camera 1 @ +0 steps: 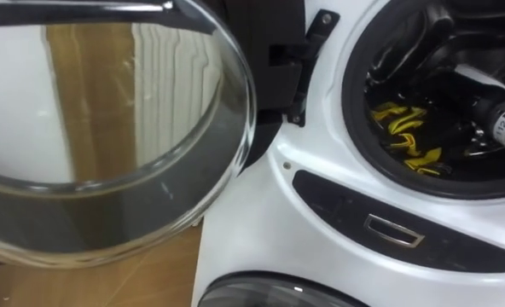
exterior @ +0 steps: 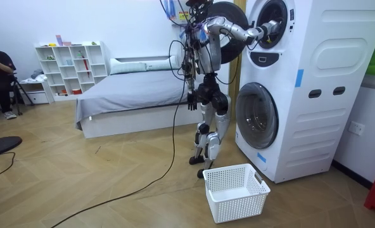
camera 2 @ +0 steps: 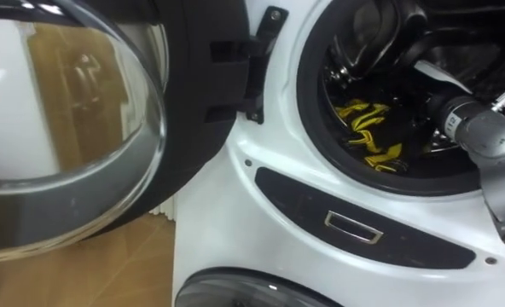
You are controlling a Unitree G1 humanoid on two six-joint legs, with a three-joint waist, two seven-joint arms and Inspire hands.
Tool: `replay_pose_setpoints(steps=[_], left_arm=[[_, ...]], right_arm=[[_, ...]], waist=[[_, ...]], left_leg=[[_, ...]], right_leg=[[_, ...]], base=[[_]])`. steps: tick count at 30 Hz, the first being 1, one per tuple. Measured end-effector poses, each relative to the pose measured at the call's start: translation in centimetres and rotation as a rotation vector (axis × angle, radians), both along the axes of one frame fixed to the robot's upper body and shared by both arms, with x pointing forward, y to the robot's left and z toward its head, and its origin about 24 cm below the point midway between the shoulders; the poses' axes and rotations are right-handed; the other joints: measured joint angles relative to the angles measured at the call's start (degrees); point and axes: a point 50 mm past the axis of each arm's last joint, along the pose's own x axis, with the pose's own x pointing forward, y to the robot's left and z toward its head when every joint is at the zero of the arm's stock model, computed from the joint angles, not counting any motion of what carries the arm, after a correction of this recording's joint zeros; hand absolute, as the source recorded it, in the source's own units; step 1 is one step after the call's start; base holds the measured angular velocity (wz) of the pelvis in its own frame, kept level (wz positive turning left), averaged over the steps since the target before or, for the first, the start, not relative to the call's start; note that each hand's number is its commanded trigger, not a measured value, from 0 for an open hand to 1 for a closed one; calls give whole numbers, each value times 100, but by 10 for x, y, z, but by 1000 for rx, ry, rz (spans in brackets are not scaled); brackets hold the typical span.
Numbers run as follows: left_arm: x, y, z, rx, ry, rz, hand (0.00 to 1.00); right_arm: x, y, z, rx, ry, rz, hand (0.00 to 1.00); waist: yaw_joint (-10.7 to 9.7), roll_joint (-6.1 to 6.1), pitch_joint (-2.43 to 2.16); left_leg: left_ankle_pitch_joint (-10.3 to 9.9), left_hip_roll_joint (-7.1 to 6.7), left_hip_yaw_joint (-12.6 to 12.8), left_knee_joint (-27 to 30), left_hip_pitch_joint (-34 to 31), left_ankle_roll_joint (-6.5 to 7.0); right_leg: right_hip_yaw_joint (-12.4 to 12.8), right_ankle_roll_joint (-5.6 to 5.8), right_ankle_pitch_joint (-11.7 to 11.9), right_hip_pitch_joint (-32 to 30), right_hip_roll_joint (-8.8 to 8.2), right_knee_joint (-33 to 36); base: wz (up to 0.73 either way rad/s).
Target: Pick clothes from washing machine
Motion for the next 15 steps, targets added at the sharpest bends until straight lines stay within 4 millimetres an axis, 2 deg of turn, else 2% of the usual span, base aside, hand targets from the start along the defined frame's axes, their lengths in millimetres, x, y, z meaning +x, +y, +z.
replay_pose_setpoints(steps=[4,10,13,15], left_arm=[[4,0,1,-2,-14,-6,0],[6,-1,0,-11,-39,-21,0],[7,-2,0,-6,-43,-25,0],[7,-4,-1,-6,-48,-22,0]], right_arm=[[-5,4,1,-47,-38,0,100],[-16,18,4,-99,-124,35,100],[-24,30,12,-128,-184,80,100],[-31,41,20,-169,-228,117,100]], waist=[[86,1,0],[79,26,7],[7,54,19],[-42,123,9]], left_leg=[[-26,24,97,-38,63,5],[-27,80,227,-141,163,7],[-31,107,281,-218,138,0],[-30,125,343,-266,108,-1]], right_leg=[[110,1,0,4,19,12],[230,-2,42,-1,68,25],[301,-6,54,-26,73,37],[366,-5,53,-137,70,119]], base=[[-14],[-11],[-13],[-18]])
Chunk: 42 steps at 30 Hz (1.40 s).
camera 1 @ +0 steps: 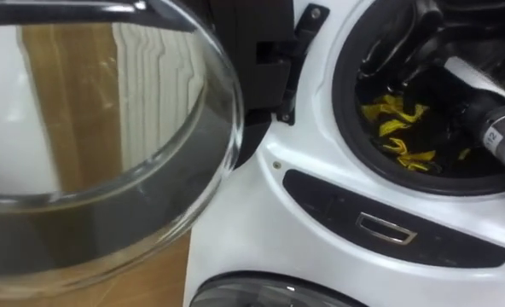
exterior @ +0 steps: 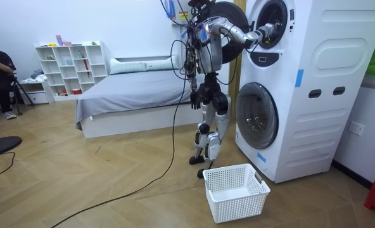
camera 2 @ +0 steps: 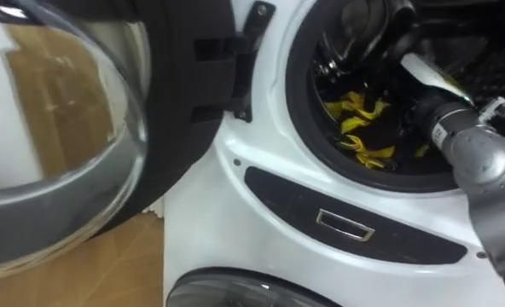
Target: Pick clothes from washing machine
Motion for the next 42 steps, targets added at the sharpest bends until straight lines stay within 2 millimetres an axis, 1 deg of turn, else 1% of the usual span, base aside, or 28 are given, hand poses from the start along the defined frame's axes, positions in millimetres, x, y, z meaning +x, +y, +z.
replay_pose_setpoints(steps=[2,4,5,6,9,11,12,13,14,18,19,22,24,26,27,28,29,30,31,32,33,34,35,36,37,38,41,42], left_arm=[[0,-4,-2,-4,-12,-1,0],[0,-6,-3,2,-21,-2,0],[-2,-6,-3,6,-24,-1,0],[-3,-6,-3,10,-25,-1,0],[-12,-7,-4,26,-32,-1,0],[-22,-9,-6,32,-28,-1,0],[-23,-10,-6,31,-29,-1,0],[-31,-11,-7,35,-19,4,0],[-33,-12,-8,38,-24,12,0],[-39,-16,-10,37,-27,26,0],[-43,-19,-12,38,-24,30,0],[-52,-29,-16,29,-21,41,0],[-54,-30,-17,29,-20,43,0],[-58,-29,-17,36,-20,48,0],[-59,-29,-17,36,-19,48,0],[-62,-28,-16,37,-19,53,0],[-64,-27,-16,39,-19,54,0],[-65,-24,-15,44,-24,65,0],[-66,-20,-14,55,-34,102,0],[-72,-20,-15,57,-22,134,0],[-72,-20,-15,58,-23,141,0],[-69,-21,-15,55,-37,139,0],[-60,-22,-15,55,-62,127,0],[-56,-21,-15,57,-76,123,0],[-52,-19,-13,68,-95,118,0],[-53,-16,-12,83,-102,121,0],[-61,-10,-10,100,-90,153,0],[-63,-9,-10,103,-86,164,0]], right_arm=[[-7,14,12,-33,-62,52,100],[-12,21,18,-43,-101,81,100],[-15,26,22,-47,-129,102,100],[-18,29,24,-48,-141,113,100],[-37,41,25,-40,-202,183,100],[-52,45,22,9,-222,234,100],[-55,46,22,20,-229,244,100],[-60,50,24,40,-239,270,100],[-66,53,25,59,-251,297,100],[-82,51,19,182,-264,335,100],[-85,50,14,237,-259,335,100],[-93,47,9,339,-283,342,100],[-99,45,8,379,-294,352,100],[-107,39,10,454,-303,364,100],[-109,39,10,469,-301,371,100],[-111,37,10,490,-297,383,100],[-112,38,8,502,-293,395,100],[-113,38,7,509,-295,400,100],[-115,42,9,520,-307,434,100],[-119,44,8,535,-300,461,100],[-121,43,6,546,-294,464,100],[-121,43,5,568,-279,465,100],[-123,36,4,600,-274,444,100],[-124,33,4,615,-273,433,100],[-126,28,5,650,-269,427,100],[-126,27,6,669,-263,442,100],[-136,27,8,695,-250,482,100],[-138,25,7,710,-244,475,100]], waist=[[-42,99,28],[-89,137,9],[-146,167,21],[-178,181,14],[-223,235,-12],[-408,256,-33],[-453,262,-34],[-523,275,-33],[-589,279,-31],[-673,304,-22],[-676,329,-32],[-794,393,-61],[-833,410,-70],[-832,425,-91],[-833,437,-87],[-832,494,-76],[-843,592,-43],[-837,591,-56],[-830,544,-43],[-975,572,-33],[-1090,551,-83],[-1209,559,-76],[-1233,565,-66],[-1229,574,-67],[-1184,545,-67],[-1116,506,-72],[-1141,499,-72],[-1167,497,-72]], left_leg=[[4,14,141,-19,-20,2],[4,23,253,-45,-18,3],[5,21,286,-42,-26,4],[5,22,305,-43,-30,4],[6,38,407,-106,70,3],[6,69,434,-169,176,3],[6,69,441,-194,210,3],[6,72,456,-242,271,3],[6,88,529,-251,304,3],[6,135,646,-318,472,2],[5,181,732,-329,545,0],[4,177,744,-328,574,-1],[4,178,755,-328,593,-1],[4,181,778,-342,621,-1],[5,189,781,-356,649,-2],[9,248,741,-416,744,-4],[12,390,515,-470,861,-5],[11,427,411,-464,859,-5],[-28,469,431,-408,815,-67],[-168,568,495,-342,827,-307],[-194,590,554,-304,820,-392],[-188,597,784,-318,817,-420],[-133,601,954,-379,879,-416],[-115,610,1022,-474,907,-400],[-117,600,1223,-561,913,-395],[-119,586,1416,-564,886,-393],[-188,575,1721,-549,843,-322],[-196,575,1759,-548,844,-321]], right_leg=[[128,0,0,-110,3,27],[242,0,0,-196,5,30],[285,0,0,-221,4,29],[318,0,0,-232,5,29],[559,0,0,-212,28,21],[694,1,1,-124,43,-8],[739,1,1,-109,50,-6],[776,1,1,-84,71,-8],[842,1,1,-82,87,-8],[990,2,1,27,126,-8],[1058,2,2,80,135,-10],[1069,2,2,117,126,-9],[1132,2,2,102,129,-5],[1301,2,2,79,142,24],[1331,2,2,74,152,62],[1322,5,0,9,211,297],[1251,53,-140,-262,395,726],[1332,31,-135,-399,491,562],[1402,-128,237,-773,542,-88],[1206,-162,837,-950,555,-60],[1238,-168,838,-893,554,-39],[1481,-171,834,-821,564,-2],[1856,-140,824,-849,600,-6],[1907,-106,808,-868,642,12],[1960,-37,763,-918,688,30],[1961,-36,763,-1004,699,72],[2007,-34,767,-1074,712,90],[2024,-33,767,-1075,714,92]], base=[[-30],[-29],[-26],[-21],[-27],[-4],[0],[-17],[-25],[-16],[-15],[-3],[4],[5],[-3],[-17],[-25],[-46],[-26],[8],[65],[79],[62],[32],[-16],[-38],[-42],[-26]])
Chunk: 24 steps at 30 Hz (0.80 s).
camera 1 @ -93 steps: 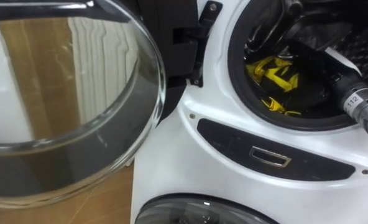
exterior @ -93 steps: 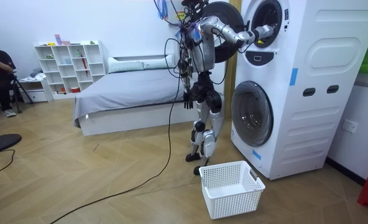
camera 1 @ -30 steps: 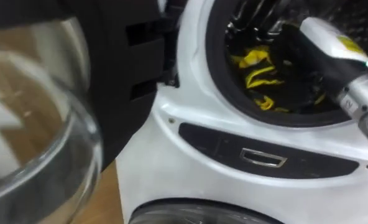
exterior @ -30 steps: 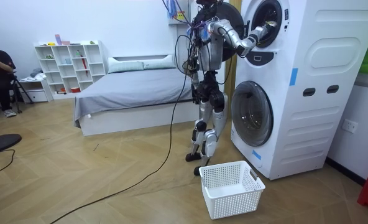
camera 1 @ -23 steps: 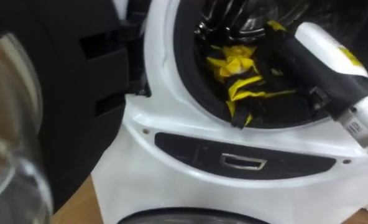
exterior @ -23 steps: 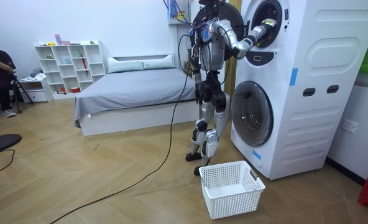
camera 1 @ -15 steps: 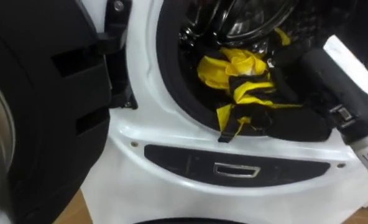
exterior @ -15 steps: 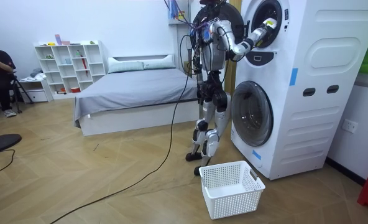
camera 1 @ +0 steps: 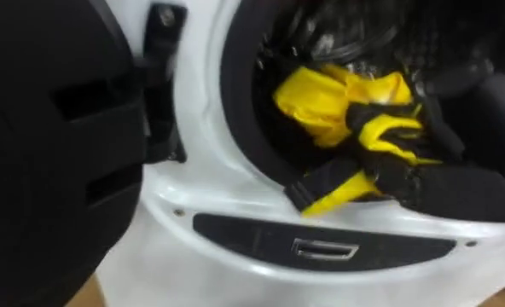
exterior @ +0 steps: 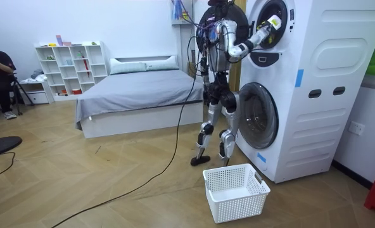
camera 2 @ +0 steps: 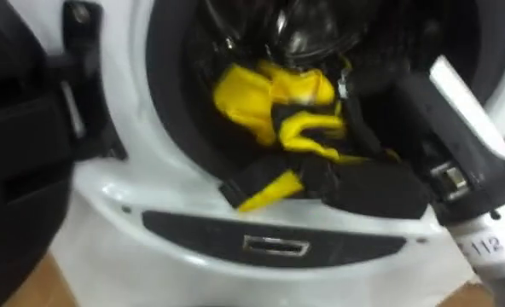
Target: Pick clothes from washing machine
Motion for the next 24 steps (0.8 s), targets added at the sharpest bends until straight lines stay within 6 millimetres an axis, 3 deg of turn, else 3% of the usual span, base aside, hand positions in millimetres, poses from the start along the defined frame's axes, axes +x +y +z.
replay_pose_setpoints(steps=[3,5,11,14,24], left_arm=[[-3,1,0,0,10,19,0],[-9,0,-1,-4,22,30,0],[-9,1,-1,-6,14,30,0],[-5,0,-1,-11,-12,18,0],[-12,-1,0,9,-25,17,0]], right_arm=[[-5,-12,-2,9,33,-40,100],[-5,-29,-5,12,59,-122,100],[-5,-48,-7,26,79,-231,100],[-6,-53,-6,34,72,-268,100],[-8,-60,-1,30,48,-308,100]], waist=[[-178,49,27],[-276,74,39],[-652,107,44],[-790,104,41],[-742,47,28]], left_leg=[[-131,33,214,1,-4,61],[-198,30,527,34,-18,61],[-225,6,1023,116,-21,50],[-231,18,1140,132,-14,44],[-231,9,1251,139,-38,36]], right_leg=[[247,34,-15,-55,110,46],[490,54,7,-218,201,217],[916,76,120,-406,340,402],[929,59,173,-429,356,393],[1189,72,219,-490,463,424]], base=[[-28],[-62],[-47],[-24],[-8]])
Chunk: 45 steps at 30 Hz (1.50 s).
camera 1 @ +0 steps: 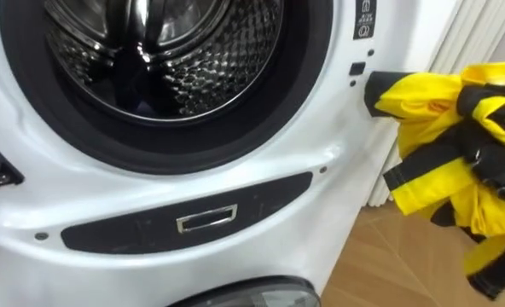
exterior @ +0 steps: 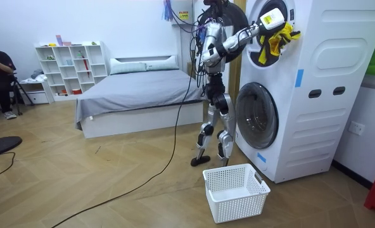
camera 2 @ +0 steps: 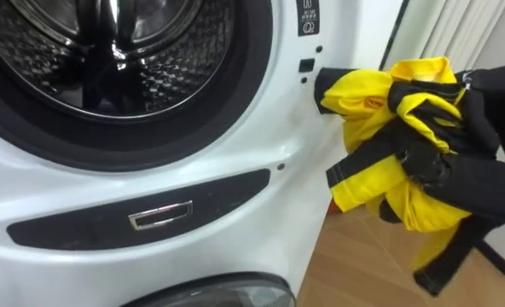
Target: Pick clothes from washing machine
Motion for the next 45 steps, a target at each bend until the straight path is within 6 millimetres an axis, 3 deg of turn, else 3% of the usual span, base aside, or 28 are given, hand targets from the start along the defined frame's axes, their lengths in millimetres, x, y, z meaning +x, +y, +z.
replay_pose_setpoints(steps=[6,9,10,16,20,23,25,27,30,36,37,41,45], left_arm=[[-7,0,0,0,13,5,0],[-6,0,1,2,12,6,0],[-6,0,1,3,13,5,0],[-6,3,1,17,42,22,0],[3,2,0,22,51,-12,0],[11,2,-1,20,38,-13,0],[20,3,0,24,16,-6,0],[28,4,0,28,2,-3,0],[39,5,1,37,0,-34,0],[59,1,2,21,-39,-79,0],[60,-1,1,17,-40,-85,0],[66,-9,-1,-8,-62,-97,0],[69,-12,-2,-20,-81,-94,0]], right_arm=[[-1,-2,-3,2,14,-16,100],[-5,-12,-21,1,108,-71,100],[-8,-19,-31,3,161,-105,100],[-15,-41,-89,5,452,-252,100],[-22,-50,-126,4,625,-326,100],[-29,-55,-148,39,712,-368,100],[-34,-61,-163,77,759,-428,100],[-37,-69,-175,106,801,-482,100],[-25,-72,-185,141,808,-540,100],[-2,-61,-211,218,847,-571,100],[7,-58,-215,225,846,-577,100],[23,-58,-231,235,881,-631,100],[28,-58,-238,237,891,-681,100]], waist=[[2,-17,-2],[7,-41,4],[10,-65,-20],[-12,-49,-27],[-10,-29,-8],[-50,11,7],[-56,17,-26],[-80,63,-42],[-170,130,-18],[-135,339,47],[-140,434,64],[-117,730,57],[-70,889,48]], left_leg=[[-2,6,70,0,3,-3],[-5,7,72,10,-10,-5],[-7,11,77,16,-36,-4],[-6,34,337,18,-127,-8],[-11,8,563,10,-164,-14],[-31,10,642,10,-197,11],[-29,7,696,33,-299,8],[-38,-10,698,98,-415,6],[-71,-31,709,223,-705,63],[-104,-98,728,373,-1189,119],[-128,-100,717,443,-1356,151],[-158,-160,686,580,-1788,219],[-152,-236,758,630,-2108,264]], right_leg=[[54,4,31,0,19,-33],[64,7,35,-9,20,-55],[90,25,53,-13,19,-117],[200,18,296,-66,32,-333],[530,48,384,-152,138,-345],[586,66,459,-170,155,-440],[602,61,495,-282,123,-430],[613,70,510,-392,128,-409],[681,123,550,-646,123,-386],[716,173,583,-1148,103,-226],[718,195,594,-1278,85,-229],[801,274,627,-1690,51,-193],[804,327,588,-2081,27,-11]], base=[[-5],[0],[-6],[-22],[-35],[-21],[-14],[-7],[-9],[-8],[-6],[-5],[-6]])
